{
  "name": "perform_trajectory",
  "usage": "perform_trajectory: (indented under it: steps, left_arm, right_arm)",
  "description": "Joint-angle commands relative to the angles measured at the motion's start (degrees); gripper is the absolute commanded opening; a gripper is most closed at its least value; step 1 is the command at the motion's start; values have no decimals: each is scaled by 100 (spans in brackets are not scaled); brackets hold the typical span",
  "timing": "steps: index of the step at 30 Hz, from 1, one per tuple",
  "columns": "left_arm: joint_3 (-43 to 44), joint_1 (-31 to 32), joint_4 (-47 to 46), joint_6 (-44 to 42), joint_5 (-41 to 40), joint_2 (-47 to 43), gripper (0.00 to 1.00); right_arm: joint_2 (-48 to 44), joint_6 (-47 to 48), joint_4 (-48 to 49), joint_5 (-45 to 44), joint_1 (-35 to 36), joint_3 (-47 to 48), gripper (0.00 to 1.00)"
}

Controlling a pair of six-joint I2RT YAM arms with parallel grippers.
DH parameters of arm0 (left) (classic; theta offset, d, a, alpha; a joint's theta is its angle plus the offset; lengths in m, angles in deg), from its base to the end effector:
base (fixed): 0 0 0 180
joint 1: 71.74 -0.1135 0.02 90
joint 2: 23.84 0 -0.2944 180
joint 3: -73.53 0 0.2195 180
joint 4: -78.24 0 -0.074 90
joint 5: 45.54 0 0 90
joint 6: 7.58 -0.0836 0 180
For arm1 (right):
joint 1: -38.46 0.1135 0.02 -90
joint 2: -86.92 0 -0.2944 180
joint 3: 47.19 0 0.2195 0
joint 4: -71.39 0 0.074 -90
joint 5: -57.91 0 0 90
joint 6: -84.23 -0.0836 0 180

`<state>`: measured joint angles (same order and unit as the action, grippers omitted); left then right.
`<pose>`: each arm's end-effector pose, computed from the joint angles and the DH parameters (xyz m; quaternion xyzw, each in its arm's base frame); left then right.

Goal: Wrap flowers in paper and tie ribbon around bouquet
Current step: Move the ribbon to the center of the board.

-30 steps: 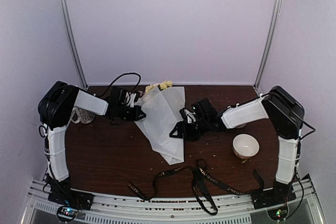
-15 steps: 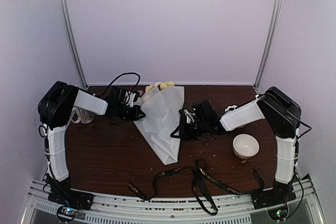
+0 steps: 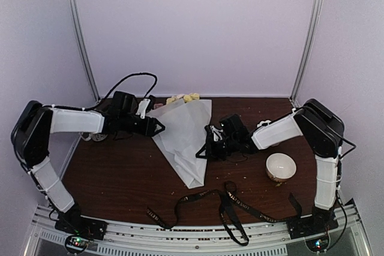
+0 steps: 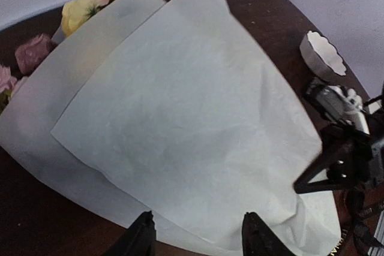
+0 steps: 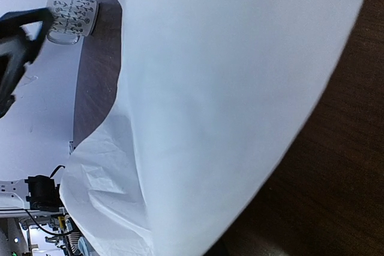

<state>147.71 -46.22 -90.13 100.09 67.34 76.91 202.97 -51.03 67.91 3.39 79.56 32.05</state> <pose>0.3379 -0.1973 0.2112 0.1468 0.8737 -0.3235 0.3324 0.2947 0.3215 0.1546 -0.0966 0.8683 0.4756 0.1027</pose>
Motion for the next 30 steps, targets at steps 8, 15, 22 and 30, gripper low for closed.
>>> perform_trajectory:
  steps: [8,15,22,30]
  left_arm:
    - [-88,3442,3184,-2390,-1062,-1145,55]
    - [590,3829,4087,-2315,-1636,-43,56]
    - [637,3864,4124,-2365,-1369,76,56]
    - [723,3864,4559,-2607,-1073,447,31]
  right_arm:
    - [-309,527,-663,-278,63,148,0]
    - [-374,703,-930,-464,109,254,0]
    - [-381,736,-1018,-454,117,361,0]
    - [-410,729,-1083,-436,117,433,0]
